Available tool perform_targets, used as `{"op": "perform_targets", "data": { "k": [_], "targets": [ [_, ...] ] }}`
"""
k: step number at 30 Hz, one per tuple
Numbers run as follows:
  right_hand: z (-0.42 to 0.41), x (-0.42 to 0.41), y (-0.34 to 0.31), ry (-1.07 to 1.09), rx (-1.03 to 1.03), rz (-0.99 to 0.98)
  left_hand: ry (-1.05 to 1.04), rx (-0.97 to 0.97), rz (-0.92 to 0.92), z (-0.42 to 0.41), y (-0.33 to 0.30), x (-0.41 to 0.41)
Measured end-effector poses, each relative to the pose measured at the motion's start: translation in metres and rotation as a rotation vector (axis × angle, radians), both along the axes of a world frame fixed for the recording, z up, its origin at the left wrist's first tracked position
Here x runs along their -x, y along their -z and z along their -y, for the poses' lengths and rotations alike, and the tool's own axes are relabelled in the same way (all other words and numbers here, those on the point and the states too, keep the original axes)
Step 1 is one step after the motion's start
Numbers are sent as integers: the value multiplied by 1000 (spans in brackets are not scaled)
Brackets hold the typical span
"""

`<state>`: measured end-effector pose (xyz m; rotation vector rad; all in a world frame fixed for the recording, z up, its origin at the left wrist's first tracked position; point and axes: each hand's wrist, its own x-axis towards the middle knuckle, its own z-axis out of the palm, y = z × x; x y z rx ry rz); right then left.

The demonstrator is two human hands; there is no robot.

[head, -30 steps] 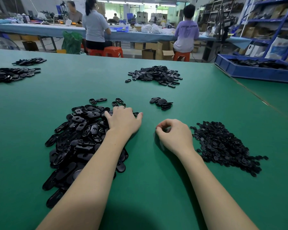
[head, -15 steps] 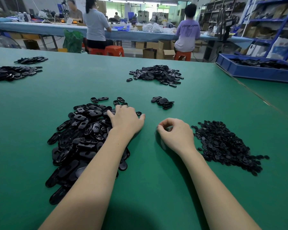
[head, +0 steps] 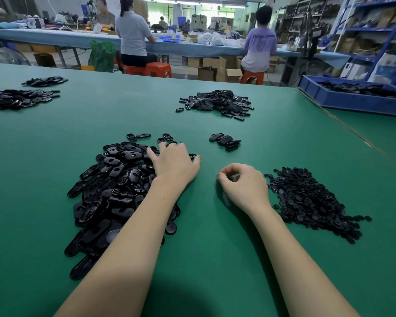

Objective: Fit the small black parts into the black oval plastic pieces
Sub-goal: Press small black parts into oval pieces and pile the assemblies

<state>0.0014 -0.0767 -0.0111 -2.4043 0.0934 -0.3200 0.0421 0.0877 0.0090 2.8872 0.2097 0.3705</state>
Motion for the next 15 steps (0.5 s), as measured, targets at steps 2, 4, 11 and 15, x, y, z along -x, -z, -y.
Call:
{"op": "perform_targets", "data": {
  "k": [2, 4, 11, 15],
  "targets": [
    [0, 0, 0, -1, 2, 2, -6, 6, 31, 0, -2, 0],
    [0, 0, 0, 2, -1, 3, -15, 10, 81, 1, -3, 1],
    [1, 2, -6, -32, -22, -31, 143, 398, 240, 4, -15, 4],
    [10, 1, -15, -109, -62, -78, 253, 537, 213, 19, -20, 10]
  ]
}}
